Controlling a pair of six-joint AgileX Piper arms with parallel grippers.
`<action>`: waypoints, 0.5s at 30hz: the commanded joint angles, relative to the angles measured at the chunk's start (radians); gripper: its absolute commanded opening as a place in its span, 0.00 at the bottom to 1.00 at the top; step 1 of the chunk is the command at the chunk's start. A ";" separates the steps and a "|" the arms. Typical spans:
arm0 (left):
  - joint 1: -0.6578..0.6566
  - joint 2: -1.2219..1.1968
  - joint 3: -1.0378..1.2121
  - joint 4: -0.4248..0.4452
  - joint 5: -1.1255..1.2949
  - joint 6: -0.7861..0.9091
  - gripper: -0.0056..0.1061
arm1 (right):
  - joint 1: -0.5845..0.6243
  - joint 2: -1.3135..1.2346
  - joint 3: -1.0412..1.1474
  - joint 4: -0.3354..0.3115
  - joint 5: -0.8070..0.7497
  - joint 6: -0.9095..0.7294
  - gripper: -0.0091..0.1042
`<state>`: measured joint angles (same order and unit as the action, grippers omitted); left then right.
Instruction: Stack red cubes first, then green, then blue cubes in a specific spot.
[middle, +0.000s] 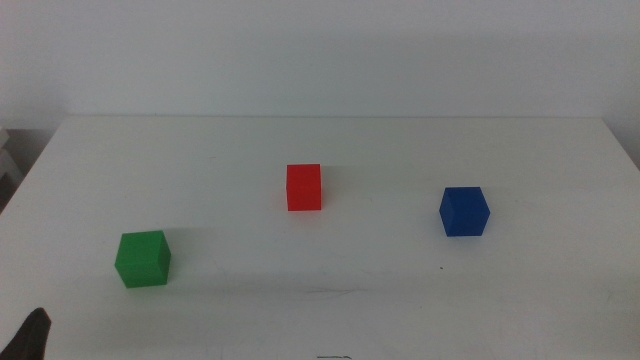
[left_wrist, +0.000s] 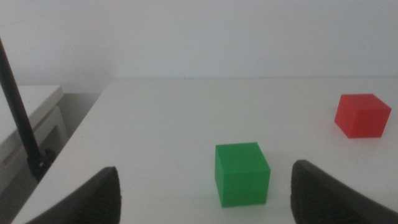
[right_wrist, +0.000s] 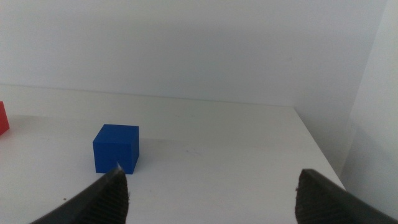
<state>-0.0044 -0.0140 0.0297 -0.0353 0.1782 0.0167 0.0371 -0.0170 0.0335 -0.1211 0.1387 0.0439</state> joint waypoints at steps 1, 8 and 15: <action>0.000 0.040 -0.042 -0.012 -0.075 -0.017 0.89 | -0.001 -0.015 -0.023 -0.012 -0.074 -0.013 0.87; 0.000 0.330 -0.354 -0.012 0.176 -0.017 0.89 | -0.001 -0.015 -0.023 -0.012 -0.074 -0.013 0.87; 0.000 0.613 -0.723 -0.024 0.615 -0.065 0.89 | -0.001 -0.015 -0.023 -0.012 -0.074 -0.013 0.87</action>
<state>-0.0044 0.5447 -0.6054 -0.0425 0.7479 -0.0174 0.0371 -0.0170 0.0335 -0.1211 0.1387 0.0439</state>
